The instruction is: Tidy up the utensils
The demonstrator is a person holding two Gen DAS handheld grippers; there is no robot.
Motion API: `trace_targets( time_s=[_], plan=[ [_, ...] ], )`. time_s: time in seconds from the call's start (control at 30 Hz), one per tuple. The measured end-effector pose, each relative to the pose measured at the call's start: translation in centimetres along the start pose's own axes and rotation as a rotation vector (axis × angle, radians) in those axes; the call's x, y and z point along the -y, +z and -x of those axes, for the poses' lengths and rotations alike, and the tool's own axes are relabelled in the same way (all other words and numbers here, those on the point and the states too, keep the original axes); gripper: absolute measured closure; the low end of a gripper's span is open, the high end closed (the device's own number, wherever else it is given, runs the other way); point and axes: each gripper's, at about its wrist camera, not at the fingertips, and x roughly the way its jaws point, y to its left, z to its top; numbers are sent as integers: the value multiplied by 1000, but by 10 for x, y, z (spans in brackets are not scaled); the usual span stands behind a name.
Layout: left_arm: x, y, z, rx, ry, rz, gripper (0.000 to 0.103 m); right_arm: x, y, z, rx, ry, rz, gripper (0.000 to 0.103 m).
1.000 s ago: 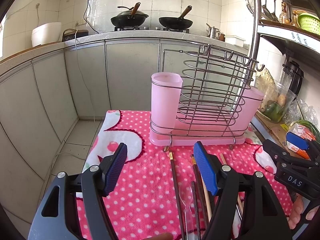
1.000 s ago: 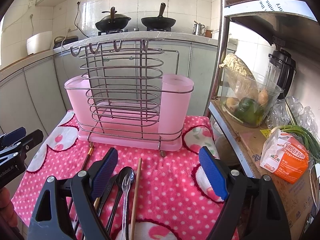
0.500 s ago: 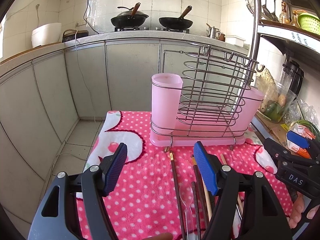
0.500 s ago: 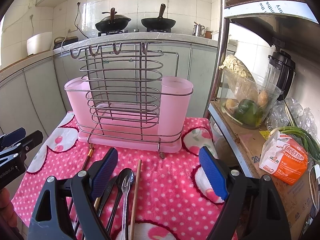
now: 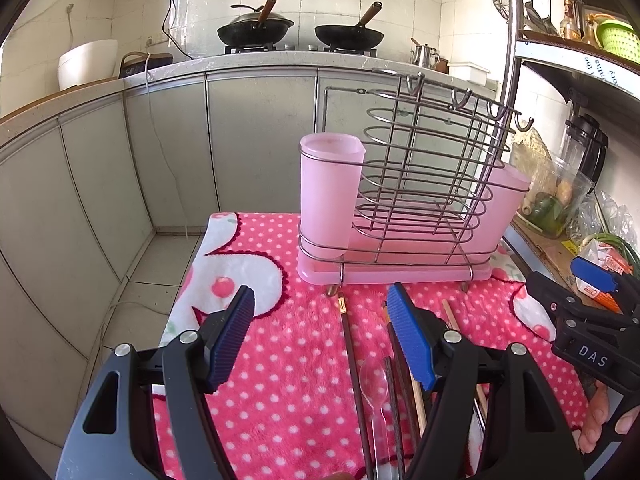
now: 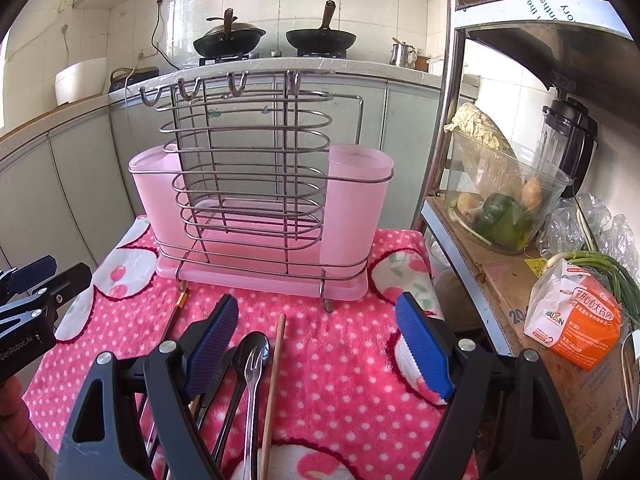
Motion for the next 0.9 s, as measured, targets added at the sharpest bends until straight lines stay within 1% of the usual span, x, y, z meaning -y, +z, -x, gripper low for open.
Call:
trace_targets(
  time_s=[0.4,0.5,0.67,0.73,0.77,0.8,0.83,0.87,0.9],
  plan=[
    [-2,-3,-17,-40,-5,-4,34,2,-3,-14,-34,8,-6,35],
    [-4,-3,-21,-50,-7,-4,34,3,-4,-18,-52,25,-9,38],
    [-23,2,-28,-99,-66,24,34,13,-5,-26,-124,81,-29,46],
    [-31,3,-33,-129,-86,31,35,20,-6,-30,-154,99,-52,52],
    [-36,4,-37,-155,-106,40,39,26,-6,-34,-179,114,-73,55],
    [-39,4,-41,-177,-121,47,46,32,-8,-40,-213,144,-107,60],
    [-43,5,-47,-215,-142,57,52,36,-9,-44,-239,169,-132,66],
    [-44,5,-51,-238,-152,64,55,39,-11,-50,-270,200,-159,68],
    [-47,5,-57,-271,-168,75,64,40,-12,-55,-294,225,-177,69]
  ],
)
